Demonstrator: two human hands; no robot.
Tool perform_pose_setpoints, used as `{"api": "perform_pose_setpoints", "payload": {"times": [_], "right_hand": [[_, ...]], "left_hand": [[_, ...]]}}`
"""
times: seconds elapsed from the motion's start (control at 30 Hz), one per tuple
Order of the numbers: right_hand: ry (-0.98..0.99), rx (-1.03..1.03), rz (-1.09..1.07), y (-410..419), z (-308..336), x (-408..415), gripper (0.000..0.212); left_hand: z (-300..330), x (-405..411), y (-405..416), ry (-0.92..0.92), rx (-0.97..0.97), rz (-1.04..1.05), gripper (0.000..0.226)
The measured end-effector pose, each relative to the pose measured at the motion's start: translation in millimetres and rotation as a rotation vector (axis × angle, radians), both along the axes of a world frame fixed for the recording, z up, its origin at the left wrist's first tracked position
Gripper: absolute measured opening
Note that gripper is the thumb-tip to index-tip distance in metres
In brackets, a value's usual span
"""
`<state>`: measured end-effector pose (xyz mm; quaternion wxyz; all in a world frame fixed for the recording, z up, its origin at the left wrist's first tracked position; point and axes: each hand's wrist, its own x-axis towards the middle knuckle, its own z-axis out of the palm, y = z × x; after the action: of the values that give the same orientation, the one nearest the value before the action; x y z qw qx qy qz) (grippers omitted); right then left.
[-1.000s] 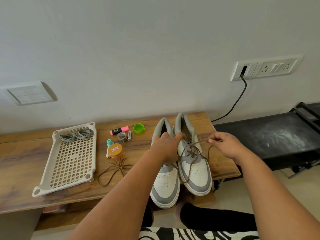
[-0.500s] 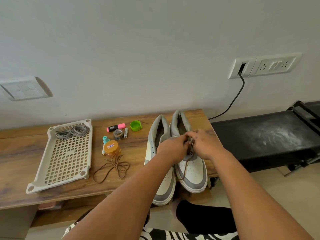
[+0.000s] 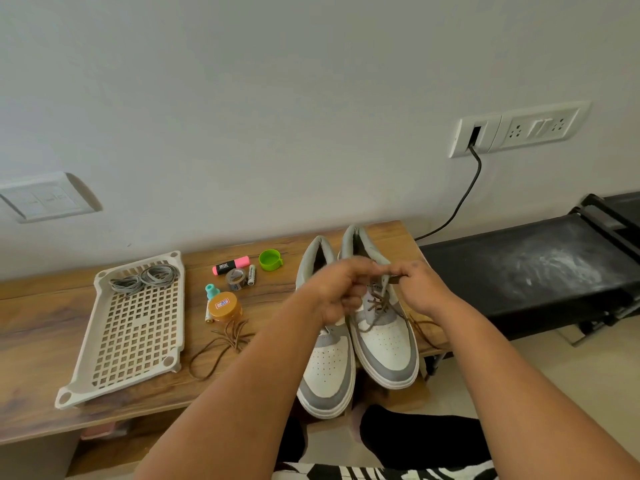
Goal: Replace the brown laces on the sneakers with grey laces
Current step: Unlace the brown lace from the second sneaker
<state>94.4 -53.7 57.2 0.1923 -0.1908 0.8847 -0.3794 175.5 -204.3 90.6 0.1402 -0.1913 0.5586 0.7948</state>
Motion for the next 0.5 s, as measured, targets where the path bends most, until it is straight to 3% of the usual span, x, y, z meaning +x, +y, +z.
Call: {"api": "perform_pose_setpoints", "payload": {"times": [0.1,0.37,0.43,0.5], "right_hand": [[-0.011,-0.007,-0.020,-0.1,-1.0,-0.7,0.048],[-0.040,-0.026,0.032,0.8,2.8,2.6,0.042],[-0.054,-0.011,0.056,0.8,3.3,5.5,0.038],[-0.024,-0.014,0.065,-0.3,3.8,7.6,0.033]], "left_hand": [[18.6,3.8,-15.6,0.080,0.187,0.158,0.017],[23.5,7.8,-36.8,0.209,0.297,0.530,0.026],[26.2,8.1,-41.4,0.224,0.205,0.528,0.022],[28.2,10.5,-41.9,0.235,-0.022,0.483,0.017]]}}
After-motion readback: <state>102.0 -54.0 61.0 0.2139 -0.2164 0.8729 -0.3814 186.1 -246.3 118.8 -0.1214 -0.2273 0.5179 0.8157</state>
